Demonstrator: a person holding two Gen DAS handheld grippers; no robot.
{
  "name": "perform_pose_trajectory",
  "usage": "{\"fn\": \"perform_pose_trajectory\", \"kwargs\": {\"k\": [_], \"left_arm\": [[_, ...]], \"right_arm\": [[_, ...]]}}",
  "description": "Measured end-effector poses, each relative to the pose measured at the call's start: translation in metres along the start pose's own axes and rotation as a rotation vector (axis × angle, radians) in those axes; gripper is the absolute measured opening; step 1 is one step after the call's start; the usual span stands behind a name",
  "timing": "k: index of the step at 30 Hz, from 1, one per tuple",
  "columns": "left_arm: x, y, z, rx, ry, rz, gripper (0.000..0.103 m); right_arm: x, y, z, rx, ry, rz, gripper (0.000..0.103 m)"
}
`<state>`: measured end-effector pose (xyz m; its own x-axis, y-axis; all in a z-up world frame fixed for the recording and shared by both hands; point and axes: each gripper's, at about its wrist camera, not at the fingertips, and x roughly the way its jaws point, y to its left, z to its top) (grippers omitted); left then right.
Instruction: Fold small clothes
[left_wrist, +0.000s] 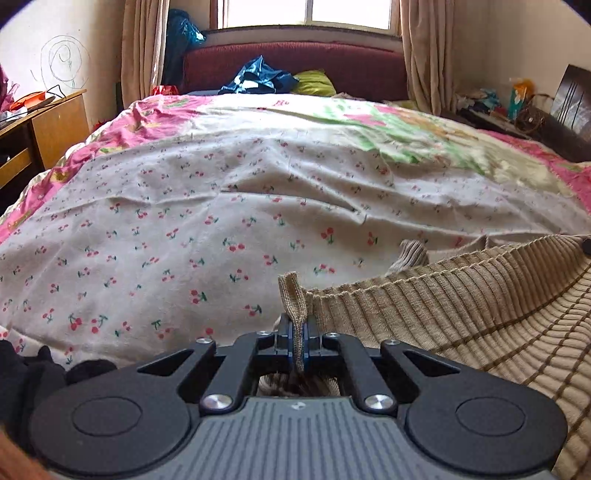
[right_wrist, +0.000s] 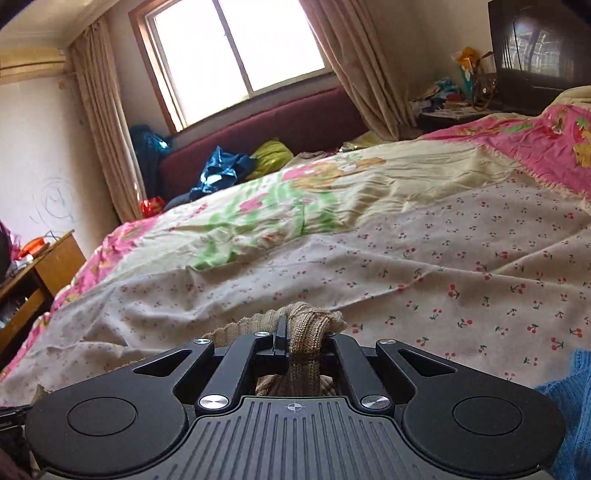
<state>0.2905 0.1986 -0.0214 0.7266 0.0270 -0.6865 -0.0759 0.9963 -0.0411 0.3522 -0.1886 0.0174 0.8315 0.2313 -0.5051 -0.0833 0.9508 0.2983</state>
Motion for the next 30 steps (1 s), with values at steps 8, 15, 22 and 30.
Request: {"fn": "perform_pose_trajectory", "kwargs": {"k": [8, 15, 22, 30], "left_arm": [[-0.013, 0.012, -0.003, -0.098, -0.03, -0.03, 0.027], [-0.075, 0.022, -0.019, -0.185, -0.115, -0.039, 0.039], [-0.113, -0.014, -0.076, -0.126, 0.01, -0.214, 0.051], [-0.132, -0.045, -0.104, 0.104, -0.024, -0.187, 0.052]], "right_arm": [[0.033, 0.003, -0.049, -0.066, 0.155, -0.073, 0.008], [0.011, 0.004, -0.029, -0.056, 0.125, -0.042, 0.011], [-0.055, 0.001, -0.028, -0.087, 0.047, 0.044, 0.025], [-0.1, -0.024, -0.073, -0.03, 0.141, 0.076, 0.026]]}}
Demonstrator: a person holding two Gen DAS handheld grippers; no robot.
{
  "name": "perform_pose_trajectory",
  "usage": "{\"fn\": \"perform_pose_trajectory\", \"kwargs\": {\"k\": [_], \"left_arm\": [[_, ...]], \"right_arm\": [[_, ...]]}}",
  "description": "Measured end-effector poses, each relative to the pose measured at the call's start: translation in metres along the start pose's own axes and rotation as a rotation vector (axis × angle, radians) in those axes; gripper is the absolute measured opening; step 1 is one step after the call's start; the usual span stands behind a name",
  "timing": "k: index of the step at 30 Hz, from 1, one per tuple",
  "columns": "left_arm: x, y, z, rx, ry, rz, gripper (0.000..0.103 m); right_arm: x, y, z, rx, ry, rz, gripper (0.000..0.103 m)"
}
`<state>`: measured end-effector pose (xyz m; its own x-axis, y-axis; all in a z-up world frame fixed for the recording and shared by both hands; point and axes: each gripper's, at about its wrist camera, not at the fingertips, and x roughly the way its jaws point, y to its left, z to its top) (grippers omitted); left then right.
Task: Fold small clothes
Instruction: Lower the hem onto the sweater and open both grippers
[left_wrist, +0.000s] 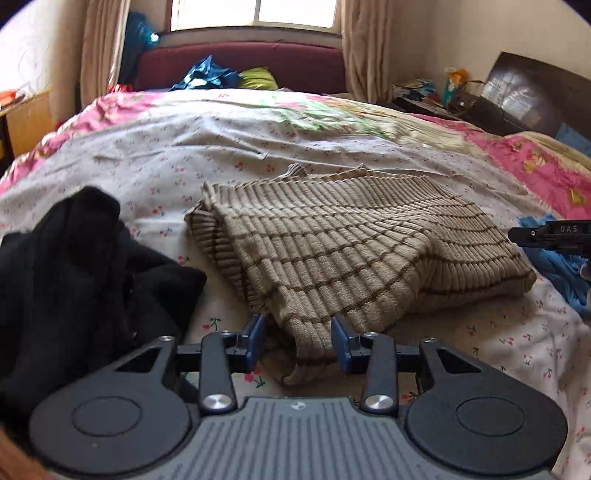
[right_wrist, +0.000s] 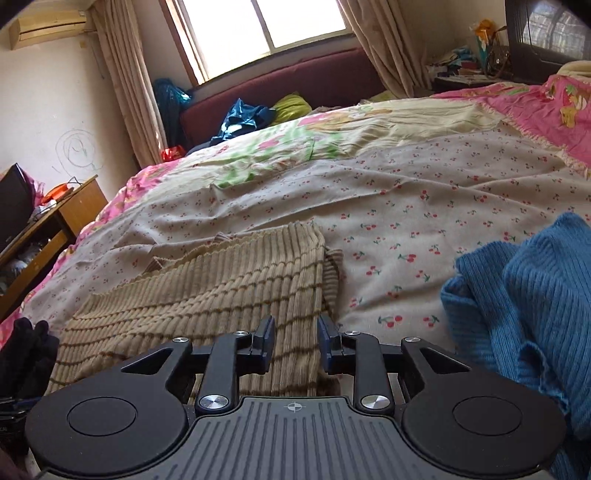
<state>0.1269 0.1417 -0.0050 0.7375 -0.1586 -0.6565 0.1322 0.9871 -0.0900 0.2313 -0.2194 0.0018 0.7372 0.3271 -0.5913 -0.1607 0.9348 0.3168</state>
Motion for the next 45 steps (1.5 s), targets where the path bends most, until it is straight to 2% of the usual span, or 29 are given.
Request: {"fn": "perform_pose_trajectory", "kwargs": {"k": [2, 4, 5, 6, 7, 11, 15, 18, 22, 23, 25, 29, 33, 36, 39, 42, 43, 44, 45], "left_arm": [[0.005, -0.007, 0.002, 0.065, 0.026, 0.002, 0.052], [0.02, -0.003, 0.002, 0.059, 0.08, 0.013, 0.051], [0.027, 0.003, 0.002, 0.027, 0.104, 0.01, 0.047], [0.033, 0.011, 0.0, -0.015, 0.132, 0.01, 0.032], [0.035, 0.016, 0.001, -0.031, 0.143, 0.015, 0.028], [0.028, 0.034, 0.003, -0.044, 0.157, 0.056, 0.028], [0.025, 0.033, 0.0, -0.025, 0.164, 0.071, 0.028], [0.028, 0.037, 0.002, -0.057, 0.176, 0.058, 0.028], [0.028, 0.033, 0.003, -0.049, 0.185, 0.067, 0.028], [0.027, 0.032, 0.003, -0.043, 0.186, 0.073, 0.029], [0.026, 0.031, 0.002, -0.045, 0.183, 0.08, 0.029], [0.03, 0.028, -0.001, -0.026, 0.183, 0.102, 0.03], [0.027, 0.03, 0.0, -0.027, 0.181, 0.108, 0.031], [0.017, 0.029, 0.001, -0.034, 0.173, 0.115, 0.032], [0.0, 0.017, 0.004, 0.009, 0.133, 0.133, 0.034], [-0.017, 0.009, 0.01, 0.02, 0.075, 0.142, 0.034], [-0.021, 0.007, 0.013, 0.021, 0.053, 0.139, 0.034], [-0.023, 0.005, 0.018, 0.022, 0.027, 0.144, 0.034], [-0.024, 0.003, 0.023, 0.019, 0.0, 0.151, 0.034]], "right_arm": [[0.0, -0.003, -0.008, 0.008, 0.02, -0.001, 0.026], [0.003, -0.007, -0.014, 0.03, 0.046, 0.0, 0.026], [0.005, -0.009, -0.017, 0.044, 0.055, 0.004, 0.026], [0.007, -0.012, -0.019, 0.057, 0.063, 0.01, 0.026], [0.008, -0.013, -0.019, 0.065, 0.068, 0.009, 0.026], [0.005, -0.014, -0.022, 0.036, 0.08, 0.013, 0.034], [0.003, -0.014, -0.031, 0.004, 0.103, 0.042, 0.034], [0.004, -0.014, -0.037, -0.009, 0.145, 0.083, 0.035], [0.006, -0.023, -0.032, 0.026, 0.177, 0.096, 0.037], [0.008, -0.024, -0.031, 0.041, 0.18, 0.097, 0.03], [0.011, -0.027, -0.029, 0.085, 0.188, 0.071, 0.01], [0.002, -0.038, -0.034, 0.143, 0.167, 0.042, 0.009], [0.01, -0.046, -0.033, 0.182, 0.189, 0.034, 0.009], [0.001, -0.037, -0.029, 0.111, 0.163, 0.009, 0.018], [-0.014, -0.034, -0.025, 0.062, 0.145, 0.0, 0.02], [-0.027, -0.032, -0.017, 0.07, 0.098, 0.018, 0.02], [-0.029, -0.031, -0.013, 0.076, 0.078, 0.023, 0.025], [-0.028, -0.03, -0.008, 0.084, 0.058, 0.035, 0.036], [-0.025, -0.028, -0.003, 0.087, 0.051, 0.045, 0.041]]}}
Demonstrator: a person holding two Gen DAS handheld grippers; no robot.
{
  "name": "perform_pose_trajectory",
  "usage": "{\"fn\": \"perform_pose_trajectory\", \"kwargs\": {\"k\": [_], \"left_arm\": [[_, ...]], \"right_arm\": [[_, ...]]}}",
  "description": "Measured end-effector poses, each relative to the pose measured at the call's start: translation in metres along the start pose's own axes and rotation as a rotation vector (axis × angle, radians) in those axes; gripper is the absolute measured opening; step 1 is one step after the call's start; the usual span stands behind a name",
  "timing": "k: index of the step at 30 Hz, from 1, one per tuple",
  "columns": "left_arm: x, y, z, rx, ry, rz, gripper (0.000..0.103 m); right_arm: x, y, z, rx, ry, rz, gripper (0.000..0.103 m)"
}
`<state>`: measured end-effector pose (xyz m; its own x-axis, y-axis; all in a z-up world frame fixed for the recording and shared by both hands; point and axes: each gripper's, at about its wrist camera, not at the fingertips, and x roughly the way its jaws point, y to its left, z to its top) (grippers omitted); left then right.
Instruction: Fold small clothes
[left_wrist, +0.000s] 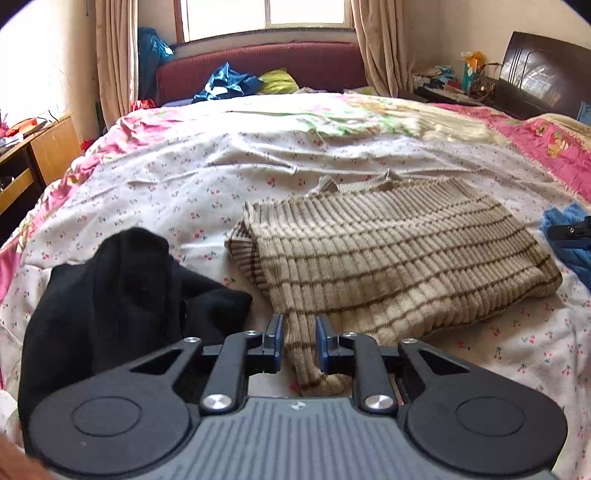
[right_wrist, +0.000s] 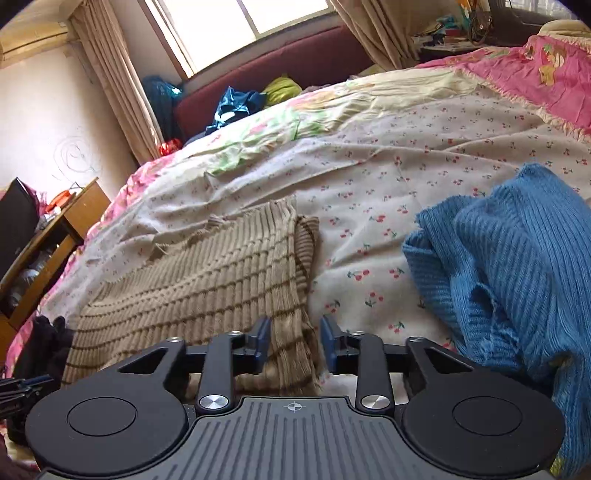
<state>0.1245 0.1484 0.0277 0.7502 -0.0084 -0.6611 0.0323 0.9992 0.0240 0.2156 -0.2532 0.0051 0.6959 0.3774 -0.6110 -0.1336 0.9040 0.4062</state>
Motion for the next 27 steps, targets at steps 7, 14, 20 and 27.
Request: {"fn": "perform_pose_trajectory", "kwargs": {"k": [7, 14, 20, 27], "left_arm": [[0.043, -0.02, 0.028, -0.011, -0.061, -0.066, 0.039], [0.093, -0.028, 0.01, 0.03, 0.047, -0.056, 0.039], [0.085, -0.032, 0.015, 0.035, 0.024, -0.098, 0.04], [0.091, -0.045, 0.026, 0.015, -0.008, -0.133, 0.04]], "right_arm": [[0.052, 0.016, 0.017, -0.027, 0.001, -0.028, 0.048], [0.08, -0.017, 0.011, 0.076, 0.041, -0.039, 0.051], [0.079, -0.021, 0.013, 0.09, 0.054, 0.029, 0.053], [0.11, -0.024, 0.023, 0.186, 0.086, 0.134, 0.053]]}}
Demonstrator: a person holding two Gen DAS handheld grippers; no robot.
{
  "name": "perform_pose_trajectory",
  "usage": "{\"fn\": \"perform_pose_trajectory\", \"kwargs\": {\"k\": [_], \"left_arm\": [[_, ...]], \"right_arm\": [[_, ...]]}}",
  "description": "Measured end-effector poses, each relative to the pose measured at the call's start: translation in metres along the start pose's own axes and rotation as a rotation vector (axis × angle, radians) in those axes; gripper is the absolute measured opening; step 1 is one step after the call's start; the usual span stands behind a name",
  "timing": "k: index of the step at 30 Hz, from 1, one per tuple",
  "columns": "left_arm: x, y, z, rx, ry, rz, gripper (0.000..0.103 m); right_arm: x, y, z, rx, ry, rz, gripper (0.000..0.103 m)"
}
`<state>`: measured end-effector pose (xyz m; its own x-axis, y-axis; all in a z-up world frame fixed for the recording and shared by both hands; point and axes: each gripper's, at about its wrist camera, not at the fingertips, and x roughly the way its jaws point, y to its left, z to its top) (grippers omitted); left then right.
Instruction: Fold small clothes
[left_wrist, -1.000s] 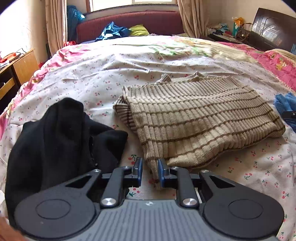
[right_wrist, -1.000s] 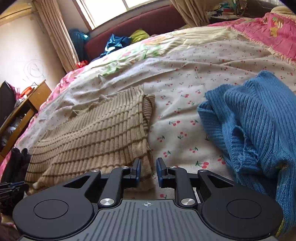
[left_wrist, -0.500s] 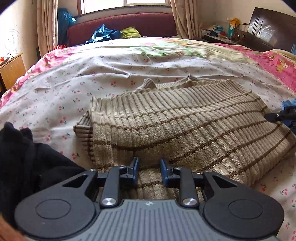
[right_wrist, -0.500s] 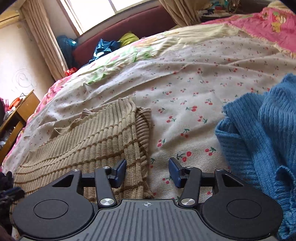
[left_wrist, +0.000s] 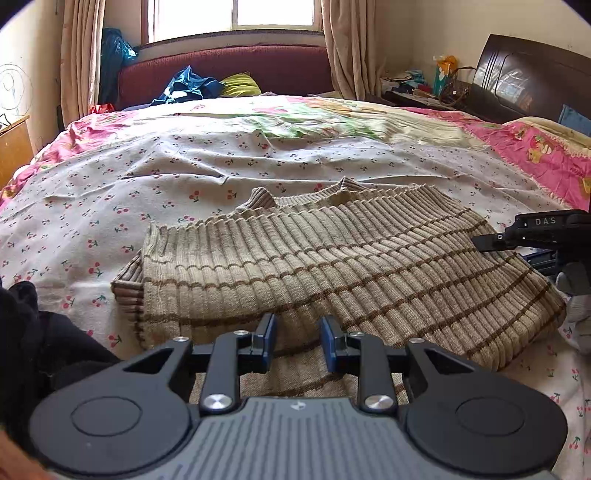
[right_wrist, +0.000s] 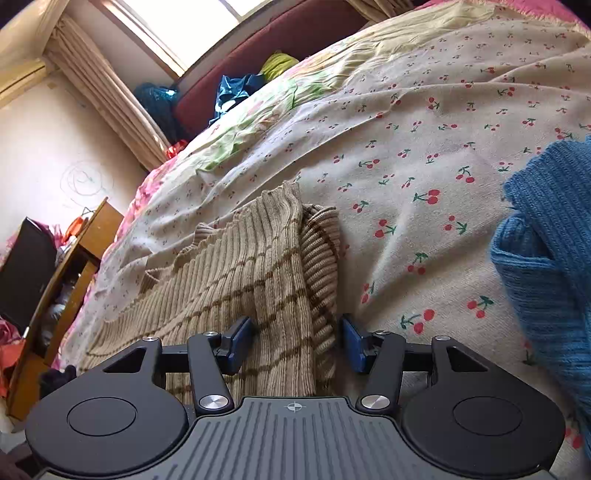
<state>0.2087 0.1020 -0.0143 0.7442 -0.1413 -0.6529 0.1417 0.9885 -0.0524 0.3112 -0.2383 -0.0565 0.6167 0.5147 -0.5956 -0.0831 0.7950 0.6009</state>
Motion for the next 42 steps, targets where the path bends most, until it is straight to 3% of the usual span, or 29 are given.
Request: {"fn": "perform_pose_trajectory", "kwargs": {"k": [2, 5, 8, 12, 16, 18, 19, 20, 23, 27, 30, 32, 37, 42], "left_arm": [[0.002, -0.005, 0.005, 0.008, -0.016, -0.011, 0.04], [0.011, -0.014, 0.006, 0.076, -0.031, 0.004, 0.042], [0.027, -0.019, 0.0, 0.161, 0.005, 0.015, 0.045], [0.029, -0.016, 0.005, 0.148, 0.016, -0.005, 0.045], [0.026, -0.014, 0.002, 0.13, 0.008, -0.006, 0.046], [0.023, -0.014, 0.0, 0.114, 0.012, 0.001, 0.046], [0.022, -0.015, 0.0, 0.12, 0.012, 0.008, 0.046], [0.02, -0.017, -0.002, 0.124, 0.013, 0.016, 0.046], [0.018, -0.026, -0.005, 0.134, 0.025, -0.002, 0.044], [0.019, -0.042, -0.009, 0.19, 0.023, -0.002, 0.043], [0.014, -0.034, -0.004, 0.176, 0.017, -0.014, 0.044], [0.009, -0.026, 0.0, 0.178, -0.009, 0.019, 0.044], [0.009, 0.008, -0.007, 0.094, 0.035, 0.061, 0.046], [-0.008, 0.018, -0.027, 0.037, 0.019, 0.109, 0.046]], "right_arm": [[0.004, 0.001, 0.004, 0.026, 0.004, 0.009, 0.046], [0.0, -0.001, 0.0, 0.063, 0.03, 0.032, 0.023], [-0.01, -0.006, -0.004, 0.094, 0.023, 0.057, 0.017], [-0.006, -0.011, -0.004, 0.114, 0.02, 0.064, 0.018], [0.003, -0.014, -0.006, 0.152, 0.031, 0.119, 0.034], [0.005, -0.01, -0.006, 0.133, 0.026, 0.104, 0.03], [0.003, -0.006, -0.006, 0.115, 0.028, 0.078, 0.021], [0.0, -0.006, -0.005, 0.117, 0.033, 0.076, 0.017], [-0.02, -0.008, -0.001, 0.112, 0.007, 0.075, 0.014], [-0.033, -0.014, -0.001, 0.114, 0.01, 0.04, 0.014], [-0.038, -0.016, 0.001, 0.133, -0.003, 0.035, 0.013], [-0.038, -0.012, 0.003, 0.125, 0.001, 0.027, 0.013], [-0.024, -0.005, -0.002, 0.092, 0.038, 0.004, 0.02], [-0.019, -0.004, -0.003, 0.102, 0.041, 0.014, 0.021]]}}
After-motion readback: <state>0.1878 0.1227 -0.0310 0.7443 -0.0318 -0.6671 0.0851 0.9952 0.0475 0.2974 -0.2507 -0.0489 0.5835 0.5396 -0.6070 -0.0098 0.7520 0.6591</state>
